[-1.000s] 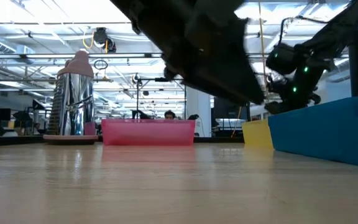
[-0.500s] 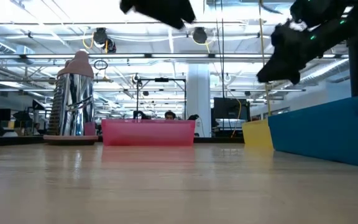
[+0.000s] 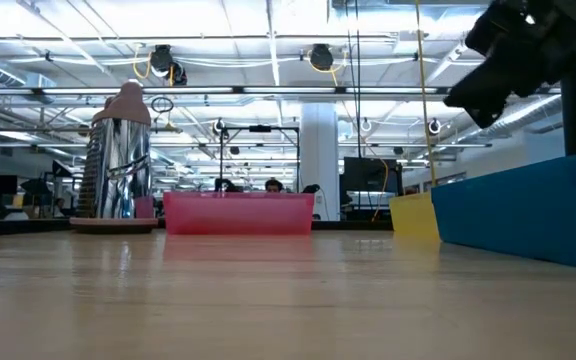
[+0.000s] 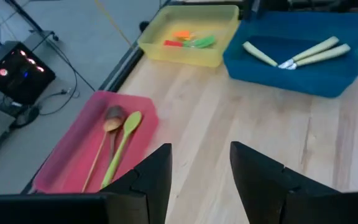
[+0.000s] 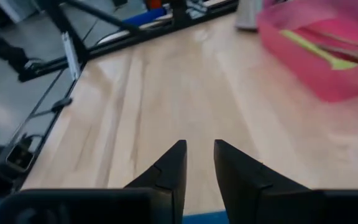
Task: Pick & Place Kitchen Items
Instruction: Return to Home Position
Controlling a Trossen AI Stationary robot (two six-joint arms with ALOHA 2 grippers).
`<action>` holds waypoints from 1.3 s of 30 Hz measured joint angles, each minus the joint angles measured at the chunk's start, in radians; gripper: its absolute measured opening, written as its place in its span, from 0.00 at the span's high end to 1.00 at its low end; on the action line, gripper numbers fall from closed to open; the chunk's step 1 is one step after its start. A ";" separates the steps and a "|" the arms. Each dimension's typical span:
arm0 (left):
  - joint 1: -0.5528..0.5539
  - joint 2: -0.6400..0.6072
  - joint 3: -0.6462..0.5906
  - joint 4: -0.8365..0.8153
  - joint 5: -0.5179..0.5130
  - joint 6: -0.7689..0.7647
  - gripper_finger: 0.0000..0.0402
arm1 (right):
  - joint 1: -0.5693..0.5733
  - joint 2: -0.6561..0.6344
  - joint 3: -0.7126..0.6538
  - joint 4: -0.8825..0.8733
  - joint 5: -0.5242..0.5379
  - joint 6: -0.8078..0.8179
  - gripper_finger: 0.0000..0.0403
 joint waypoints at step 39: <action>0.165 -0.763 -1.127 1.105 0.284 0.504 0.58 | 0.115 -0.347 -0.282 0.217 -0.168 -0.219 0.85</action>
